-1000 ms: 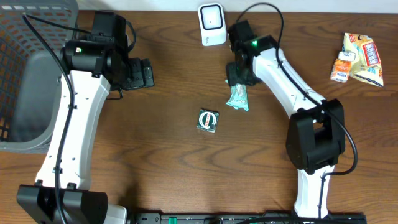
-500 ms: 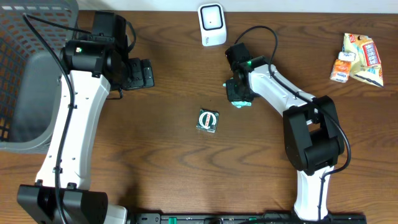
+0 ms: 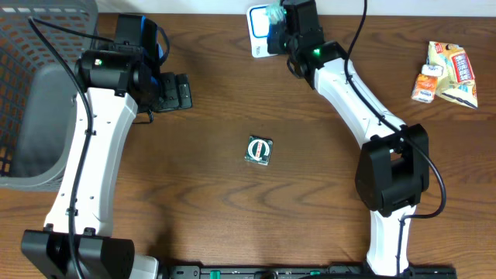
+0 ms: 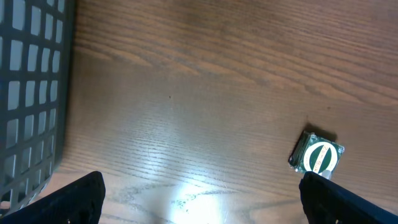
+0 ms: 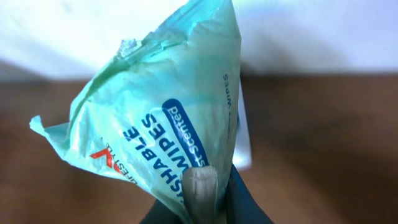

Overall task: Scan the item barcode
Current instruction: 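Raise the wrapped pack and hold it at the scanner, right gripper, then carry the wrapped pack right and drop it on the item pile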

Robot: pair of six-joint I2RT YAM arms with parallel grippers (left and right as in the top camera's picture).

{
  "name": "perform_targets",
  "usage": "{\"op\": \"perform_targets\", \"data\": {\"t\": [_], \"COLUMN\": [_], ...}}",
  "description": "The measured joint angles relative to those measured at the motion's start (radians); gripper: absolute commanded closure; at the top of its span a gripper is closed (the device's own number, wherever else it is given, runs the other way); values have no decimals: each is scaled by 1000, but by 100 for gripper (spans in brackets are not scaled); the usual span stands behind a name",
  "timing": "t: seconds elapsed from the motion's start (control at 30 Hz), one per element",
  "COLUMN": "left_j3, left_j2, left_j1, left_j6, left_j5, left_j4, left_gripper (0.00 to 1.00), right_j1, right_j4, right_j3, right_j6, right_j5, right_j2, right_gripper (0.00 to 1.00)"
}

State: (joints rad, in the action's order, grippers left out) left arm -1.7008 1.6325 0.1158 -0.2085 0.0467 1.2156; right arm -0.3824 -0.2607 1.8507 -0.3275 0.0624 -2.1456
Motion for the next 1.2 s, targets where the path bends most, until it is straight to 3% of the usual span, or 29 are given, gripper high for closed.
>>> {"op": "perform_targets", "data": {"t": [0.23, 0.47, 0.77, 0.93, 1.03, 1.2], "left_j3": [0, 0, 0, 0, 0, 0], "left_j2": [0, 0, 0, 0, 0, 0], "left_j1": [0, 0, 0, 0, 0, 0], "left_j6": [0, 0, 0, 0, 0, 0], "left_j5": [0, 0, 0, 0, 0, 0], "left_j4": [1, 0, 0, 0, 0, 0], "left_gripper": [2, 2, 2, 2, 2, 2], "right_j1": [5, 5, 8, 53, 138, 333], "right_j4": [198, 261, 252, 121, -85, -403], "right_j3": [85, 138, 146, 146, 146, 161], "right_j6": [-5, 80, 117, 124, 127, 167], "right_j5": [-3, -3, -5, -8, 43, 285], "right_j2": [-94, -300, -297, -252, -163, -30], "right_gripper": [99, 99, 99, 99, 99, 99]}}
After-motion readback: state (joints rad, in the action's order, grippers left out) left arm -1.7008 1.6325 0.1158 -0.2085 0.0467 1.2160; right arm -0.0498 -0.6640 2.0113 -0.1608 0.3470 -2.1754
